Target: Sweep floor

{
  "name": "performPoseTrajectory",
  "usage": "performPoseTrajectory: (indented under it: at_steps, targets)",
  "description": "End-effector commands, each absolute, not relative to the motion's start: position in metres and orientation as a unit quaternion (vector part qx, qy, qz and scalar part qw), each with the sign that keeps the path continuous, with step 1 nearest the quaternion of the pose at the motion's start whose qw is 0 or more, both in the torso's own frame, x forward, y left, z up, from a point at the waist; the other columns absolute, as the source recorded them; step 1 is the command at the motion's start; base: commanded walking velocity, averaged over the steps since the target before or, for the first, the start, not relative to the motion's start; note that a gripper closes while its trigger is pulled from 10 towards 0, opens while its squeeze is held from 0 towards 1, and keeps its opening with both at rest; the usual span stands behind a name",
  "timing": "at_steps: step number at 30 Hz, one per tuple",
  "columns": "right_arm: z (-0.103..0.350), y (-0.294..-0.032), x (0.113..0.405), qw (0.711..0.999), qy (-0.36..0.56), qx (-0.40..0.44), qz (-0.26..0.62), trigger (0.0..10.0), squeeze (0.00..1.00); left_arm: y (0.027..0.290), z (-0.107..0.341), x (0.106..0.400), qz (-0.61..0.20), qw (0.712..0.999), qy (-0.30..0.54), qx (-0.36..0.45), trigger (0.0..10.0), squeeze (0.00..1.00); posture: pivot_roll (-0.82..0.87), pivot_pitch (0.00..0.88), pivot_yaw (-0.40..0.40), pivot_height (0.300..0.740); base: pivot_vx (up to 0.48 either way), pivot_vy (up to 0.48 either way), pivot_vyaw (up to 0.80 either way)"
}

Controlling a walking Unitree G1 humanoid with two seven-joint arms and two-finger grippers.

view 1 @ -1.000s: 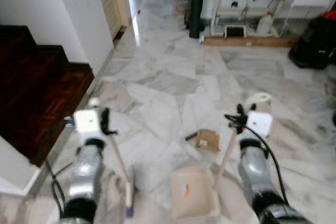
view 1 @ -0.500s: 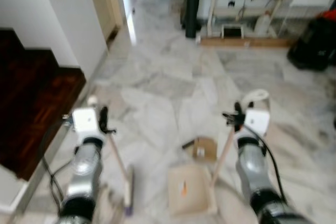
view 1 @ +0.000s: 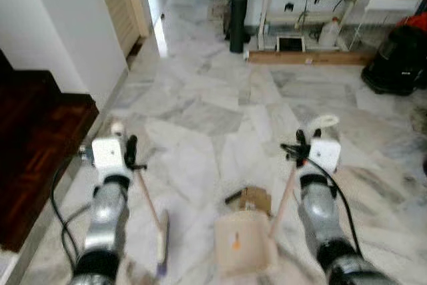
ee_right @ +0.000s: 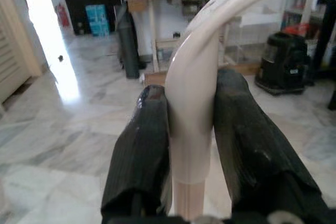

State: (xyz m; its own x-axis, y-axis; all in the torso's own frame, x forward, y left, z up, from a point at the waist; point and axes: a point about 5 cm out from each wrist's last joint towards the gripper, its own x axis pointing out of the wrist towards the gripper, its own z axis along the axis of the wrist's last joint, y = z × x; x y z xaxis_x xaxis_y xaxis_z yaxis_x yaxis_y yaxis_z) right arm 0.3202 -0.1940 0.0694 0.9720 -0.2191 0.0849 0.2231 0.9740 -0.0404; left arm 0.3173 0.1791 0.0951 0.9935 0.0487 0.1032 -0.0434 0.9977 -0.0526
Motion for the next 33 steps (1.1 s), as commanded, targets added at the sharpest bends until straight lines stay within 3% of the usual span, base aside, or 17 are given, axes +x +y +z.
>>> performPoseTrajectory:
  at_steps: [1, 16, 33]
  targets:
    - [0.084, -0.187, 0.328, 0.992, -0.074, -0.024, -0.101, 10.0, 0.00, 0.187, 0.106, 0.320, 0.032, 0.996, -0.076, -0.023, 10.0, 0.00, 0.03, 0.000, 0.031, 0.740, 0.371, 0.000, 0.00]
    - [0.085, -0.191, 0.328, 0.991, -0.077, -0.025, -0.108, 10.0, 0.00, 0.186, 0.106, 0.320, 0.028, 0.996, -0.076, -0.024, 10.0, 0.00, 0.03, 0.000, 0.032, 0.740, 0.367, 0.000, 0.00]
    - [0.080, -0.201, 0.323, 0.990, -0.065, -0.046, -0.119, 10.0, 0.00, 0.185, 0.107, 0.319, 0.026, 0.996, -0.079, -0.031, 10.0, 0.00, 0.03, 0.010, 0.030, 0.740, 0.000, 0.000, 0.00]
